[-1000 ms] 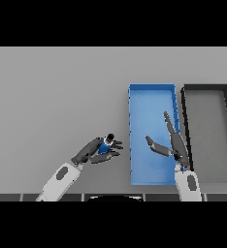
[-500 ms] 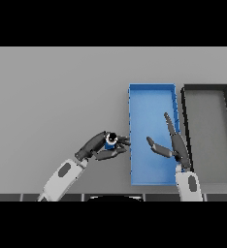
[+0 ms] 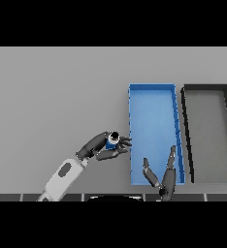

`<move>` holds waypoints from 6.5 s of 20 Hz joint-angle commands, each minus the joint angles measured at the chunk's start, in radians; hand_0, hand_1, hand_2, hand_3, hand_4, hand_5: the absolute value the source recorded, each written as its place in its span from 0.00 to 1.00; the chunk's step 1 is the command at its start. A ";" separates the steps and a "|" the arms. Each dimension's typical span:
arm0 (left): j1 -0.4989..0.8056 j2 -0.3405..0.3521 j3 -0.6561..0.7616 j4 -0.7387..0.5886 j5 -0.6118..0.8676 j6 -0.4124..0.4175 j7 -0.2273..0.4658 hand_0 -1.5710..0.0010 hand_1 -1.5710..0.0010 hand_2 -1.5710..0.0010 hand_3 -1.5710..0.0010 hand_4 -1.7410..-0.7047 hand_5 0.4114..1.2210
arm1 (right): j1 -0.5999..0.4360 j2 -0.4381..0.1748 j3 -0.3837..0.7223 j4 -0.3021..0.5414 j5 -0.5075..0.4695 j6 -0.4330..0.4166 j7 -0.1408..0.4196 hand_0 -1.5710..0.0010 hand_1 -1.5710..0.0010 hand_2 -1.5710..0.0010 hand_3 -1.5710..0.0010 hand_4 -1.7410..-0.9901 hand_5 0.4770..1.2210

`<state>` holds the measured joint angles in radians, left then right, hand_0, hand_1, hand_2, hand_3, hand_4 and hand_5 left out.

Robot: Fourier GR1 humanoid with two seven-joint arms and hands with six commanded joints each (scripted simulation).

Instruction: Pick up the blue pipe and place it into the blue bin.

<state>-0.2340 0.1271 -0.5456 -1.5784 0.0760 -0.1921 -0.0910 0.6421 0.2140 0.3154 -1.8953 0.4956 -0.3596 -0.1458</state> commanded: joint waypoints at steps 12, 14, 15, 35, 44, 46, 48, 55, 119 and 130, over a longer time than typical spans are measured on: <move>0.027 -0.010 0.016 -0.020 -0.046 -0.034 0.019 0.00 0.00 0.00 0.00 0.26 1.00 | 0.081 -0.085 0.191 -0.303 0.004 0.210 0.076 1.00 1.00 0.99 1.00 0.75 0.12; 0.018 -0.016 0.028 -0.023 -0.053 -0.035 0.023 0.00 0.00 0.00 0.00 0.26 1.00 | 0.039 -0.102 0.232 -0.348 0.072 0.277 0.159 1.00 1.00 1.00 1.00 0.73 0.09; 0.018 -0.016 0.030 -0.020 -0.055 -0.042 0.023 0.00 0.00 0.00 0.00 0.26 1.00 | 0.002 -0.105 0.248 -0.362 0.103 0.310 0.193 1.00 1.00 1.00 1.00 0.71 0.08; -0.001 -0.031 0.054 -0.002 -0.016 -0.101 -0.107 0.00 0.00 0.00 0.00 0.27 1.00 | -0.687 0.023 0.144 -0.189 -0.018 0.633 0.748 1.00 0.98 0.96 1.00 0.70 0.05; -0.037 0.040 -0.009 0.040 0.085 -0.020 -0.252 0.00 0.00 0.01 0.17 0.05 1.00 | -0.781 0.064 0.095 -0.127 -0.058 0.634 0.742 0.20 0.19 0.19 0.27 0.33 0.41; -0.059 0.071 -0.027 0.041 0.120 0.009 -0.245 0.00 0.00 0.01 0.16 0.03 1.00 | -0.781 0.064 0.096 -0.126 -0.045 0.635 0.740 0.13 0.12 0.12 0.18 0.35 0.62; -0.085 0.092 -0.052 0.054 0.152 0.035 -0.267 0.00 0.00 0.02 0.10 0.02 1.00 | -0.790 0.053 0.103 -0.125 -0.029 0.644 0.723 0.08 0.08 0.08 0.11 0.35 0.76; -0.161 0.195 -0.172 0.083 0.257 0.154 -0.321 0.00 0.00 0.00 0.09 0.01 1.00 | -0.757 0.096 0.102 -0.139 -0.039 0.674 0.734 0.02 0.02 0.02 0.02 0.33 0.95; -0.404 0.435 -0.533 0.090 0.506 0.454 -0.091 1.00 1.00 1.00 1.00 0.79 0.10 | -0.599 0.120 -0.763 -0.082 -0.098 0.495 0.755 0.00 0.00 0.00 0.74 0.09 0.93; -0.401 0.441 -0.537 0.094 0.526 0.450 -0.095 1.00 1.00 1.00 1.00 0.79 0.10 | -0.576 0.111 -0.711 -0.077 0.153 0.719 0.744 0.88 0.89 0.89 0.97 0.69 0.53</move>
<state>-0.6350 0.5675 -1.0827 -1.4843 0.6025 0.2572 -0.1856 0.0605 0.2977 -0.3957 -1.9723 0.6468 0.3586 0.5878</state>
